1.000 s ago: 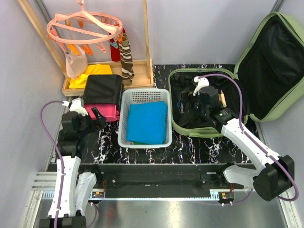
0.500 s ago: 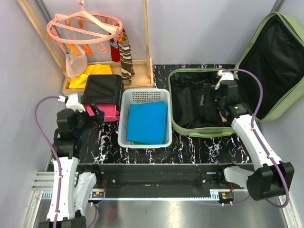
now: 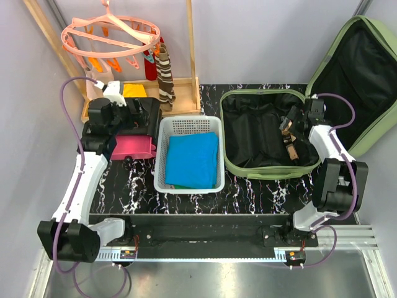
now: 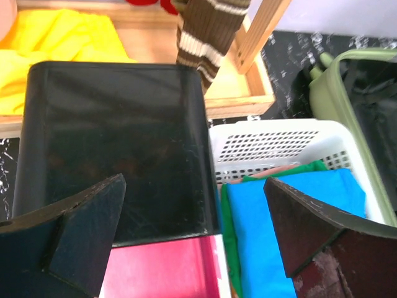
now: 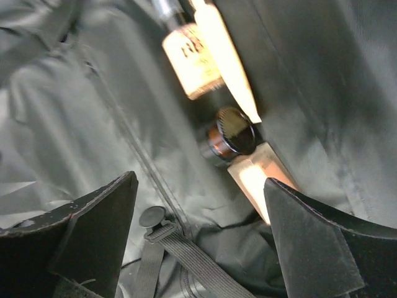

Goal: Open, take out, and arrange the luggage
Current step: Pick up the object with the right arm

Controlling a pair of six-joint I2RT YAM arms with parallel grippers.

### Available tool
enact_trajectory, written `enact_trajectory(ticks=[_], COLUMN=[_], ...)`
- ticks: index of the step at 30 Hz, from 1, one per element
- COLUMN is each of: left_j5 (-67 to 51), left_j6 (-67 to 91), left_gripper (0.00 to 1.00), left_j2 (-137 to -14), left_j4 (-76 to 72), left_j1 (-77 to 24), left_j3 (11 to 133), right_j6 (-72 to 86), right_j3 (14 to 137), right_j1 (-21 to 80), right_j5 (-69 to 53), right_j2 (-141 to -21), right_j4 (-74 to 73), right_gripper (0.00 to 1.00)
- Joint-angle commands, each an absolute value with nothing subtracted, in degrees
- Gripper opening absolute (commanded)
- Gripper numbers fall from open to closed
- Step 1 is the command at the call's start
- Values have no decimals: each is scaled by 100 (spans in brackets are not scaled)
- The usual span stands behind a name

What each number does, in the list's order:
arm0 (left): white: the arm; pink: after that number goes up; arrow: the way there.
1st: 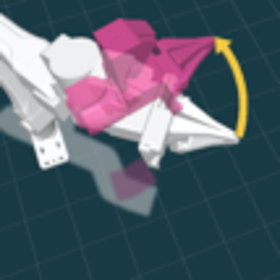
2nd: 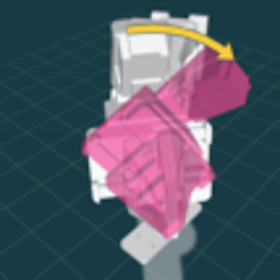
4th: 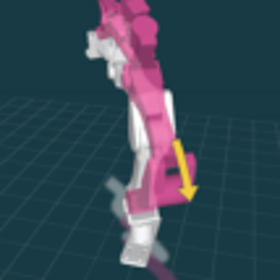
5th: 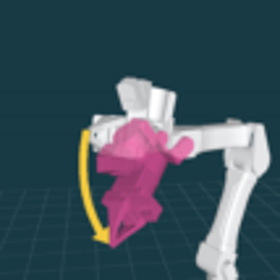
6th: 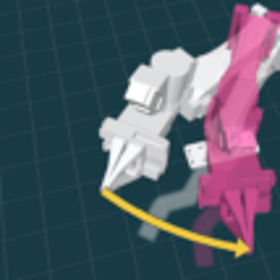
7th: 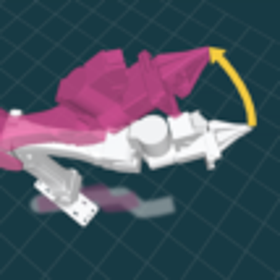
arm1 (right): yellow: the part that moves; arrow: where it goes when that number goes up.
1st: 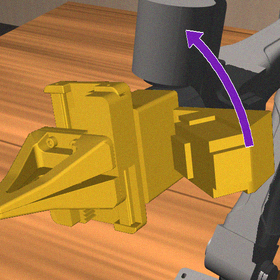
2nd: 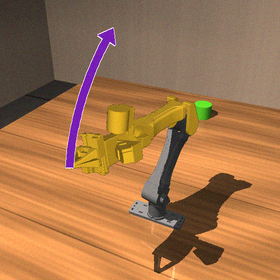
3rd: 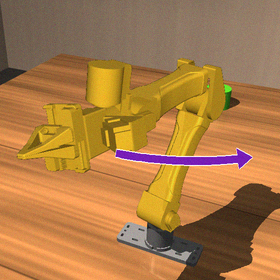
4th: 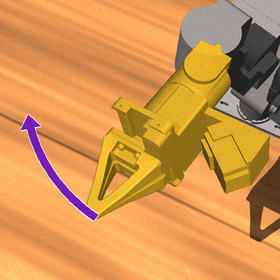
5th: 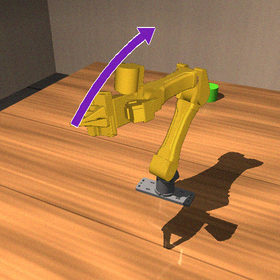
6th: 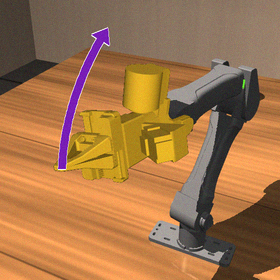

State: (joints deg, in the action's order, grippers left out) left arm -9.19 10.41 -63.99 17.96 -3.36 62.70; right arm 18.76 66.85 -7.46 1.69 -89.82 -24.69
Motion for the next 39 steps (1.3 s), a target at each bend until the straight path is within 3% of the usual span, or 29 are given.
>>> enact_trajectory(ticks=[1,5,11,14,24,36,39], left_j5=[-835,-336,-27,122,808,949,984], left_j6=[730,431,229,158,-220,-290,-308], left_gripper=[99,99,99,99,99,99,99], left_j2=[-6565,-6592,-6601,-6539,-6530,-6390,-6390], left_j4=[1380,1511,1661,1670,1810,1802,1802], left_j1=[-360,-509,-615,-685,-1274,-1371,-1371], left_j3=[6329,6223,6223,6170,6187,6144,6135], right_j6=[2443,2242,1828,2073,2601,2804,2593], right_j3=[6583,6723,7742,7911,6838,6908,6943], right_j1=[-905,-905,-800,-791,-782,-712,-440], right_j5=[26,220,413,194,677,914,1483], right_j2=[-9061,-9228,-10238,-10476,-10001,-10494,-10494], right_j4=[-2013,-1663,-2142,-2372,-1942,-1573,-1608], right_gripper=[89,77,69,70,77,75,75])
